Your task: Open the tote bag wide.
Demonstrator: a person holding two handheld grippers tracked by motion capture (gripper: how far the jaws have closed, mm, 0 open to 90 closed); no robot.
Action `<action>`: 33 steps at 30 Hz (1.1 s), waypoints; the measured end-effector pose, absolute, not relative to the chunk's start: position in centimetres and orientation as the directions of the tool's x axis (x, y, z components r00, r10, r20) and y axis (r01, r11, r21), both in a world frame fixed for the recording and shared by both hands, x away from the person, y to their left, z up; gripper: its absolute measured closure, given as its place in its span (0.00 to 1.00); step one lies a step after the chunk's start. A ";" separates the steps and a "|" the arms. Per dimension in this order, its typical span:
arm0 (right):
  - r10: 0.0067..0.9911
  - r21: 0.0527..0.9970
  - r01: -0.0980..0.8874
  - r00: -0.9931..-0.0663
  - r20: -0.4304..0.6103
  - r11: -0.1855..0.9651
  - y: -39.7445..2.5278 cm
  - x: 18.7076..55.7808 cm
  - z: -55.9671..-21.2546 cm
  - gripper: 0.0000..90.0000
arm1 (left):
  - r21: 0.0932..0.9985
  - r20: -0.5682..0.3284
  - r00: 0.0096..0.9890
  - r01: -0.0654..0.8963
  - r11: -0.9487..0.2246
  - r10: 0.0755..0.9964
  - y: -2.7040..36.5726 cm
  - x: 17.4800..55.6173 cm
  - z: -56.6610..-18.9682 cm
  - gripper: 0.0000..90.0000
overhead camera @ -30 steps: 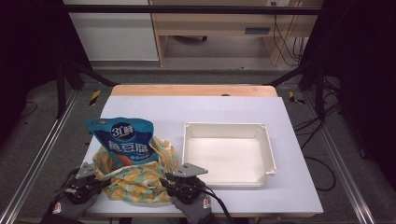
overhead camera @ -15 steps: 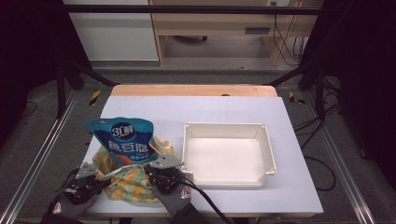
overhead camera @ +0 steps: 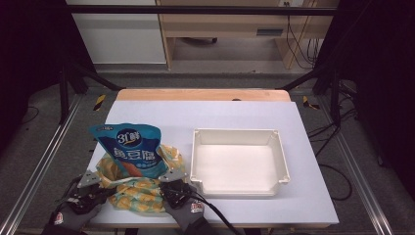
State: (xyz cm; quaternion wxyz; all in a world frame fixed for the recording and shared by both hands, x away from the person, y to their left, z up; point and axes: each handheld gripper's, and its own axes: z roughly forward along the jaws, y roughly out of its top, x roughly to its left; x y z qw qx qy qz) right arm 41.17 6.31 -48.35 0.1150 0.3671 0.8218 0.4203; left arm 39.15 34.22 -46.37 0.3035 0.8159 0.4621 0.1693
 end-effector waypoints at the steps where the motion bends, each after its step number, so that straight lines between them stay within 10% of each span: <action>1: 0.700 0.775 0.507 -0.704 0.120 0.377 6.3 41.2 -48.4 0.97 | 0.654 -0.005 0.516 0.650 -0.388 0.856 34.2 39.1 -46.3 0.93; 18: 0.700 0.777 0.513 -0.702 0.133 0.366 6.2 41.2 -49.1 0.99 | 0.803 -0.035 0.518 0.524 -0.284 0.855 36.1 37.2 -42.7 0.82; 33: 0.700 0.780 0.502 -0.704 0.117 0.374 6.2 41.1 -49.1 1.00 | 0.891 0.012 0.532 0.379 -0.251 0.846 35.1 38.2 -37.7 1.00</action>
